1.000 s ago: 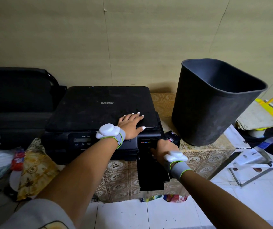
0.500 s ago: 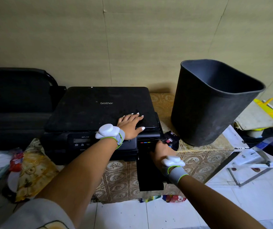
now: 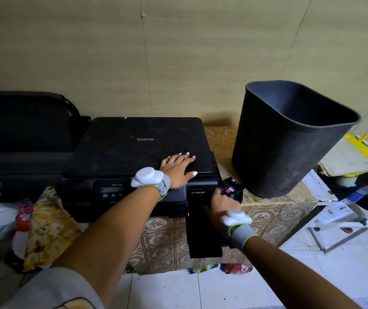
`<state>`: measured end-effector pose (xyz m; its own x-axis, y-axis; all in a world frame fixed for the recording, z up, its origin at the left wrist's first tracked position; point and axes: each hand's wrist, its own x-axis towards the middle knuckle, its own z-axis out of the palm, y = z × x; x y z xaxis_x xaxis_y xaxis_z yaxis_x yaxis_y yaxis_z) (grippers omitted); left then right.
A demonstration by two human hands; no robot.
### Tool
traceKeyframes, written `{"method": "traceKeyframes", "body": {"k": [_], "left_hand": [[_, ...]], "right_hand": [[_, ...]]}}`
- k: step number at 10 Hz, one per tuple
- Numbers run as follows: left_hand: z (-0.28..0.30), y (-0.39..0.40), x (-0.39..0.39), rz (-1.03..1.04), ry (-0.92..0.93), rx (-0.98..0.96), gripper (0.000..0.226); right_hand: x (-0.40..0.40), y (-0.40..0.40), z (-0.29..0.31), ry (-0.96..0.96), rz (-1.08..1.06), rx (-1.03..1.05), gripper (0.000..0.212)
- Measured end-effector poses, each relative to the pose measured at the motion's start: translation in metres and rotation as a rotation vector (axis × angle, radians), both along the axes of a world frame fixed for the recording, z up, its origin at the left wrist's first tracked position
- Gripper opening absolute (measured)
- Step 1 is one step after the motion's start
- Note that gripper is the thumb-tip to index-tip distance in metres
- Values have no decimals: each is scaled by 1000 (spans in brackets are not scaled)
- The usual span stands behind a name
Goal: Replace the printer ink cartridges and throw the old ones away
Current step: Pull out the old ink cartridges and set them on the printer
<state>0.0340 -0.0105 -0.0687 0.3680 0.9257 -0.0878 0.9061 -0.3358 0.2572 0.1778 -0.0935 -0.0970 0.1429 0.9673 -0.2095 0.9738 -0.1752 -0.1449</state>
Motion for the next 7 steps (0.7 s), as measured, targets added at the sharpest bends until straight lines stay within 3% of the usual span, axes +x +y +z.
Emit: {"method": "traceKeyframes", "body": {"k": [2,7], "left_hand": [[1,1,1,-3,-2,-1,58],[2,-1,0,0,8,-2,58]], "right_hand": [[-1,2,0,3,-27,12,29],[5,-3,-2,115,-99,-37,47]]}}
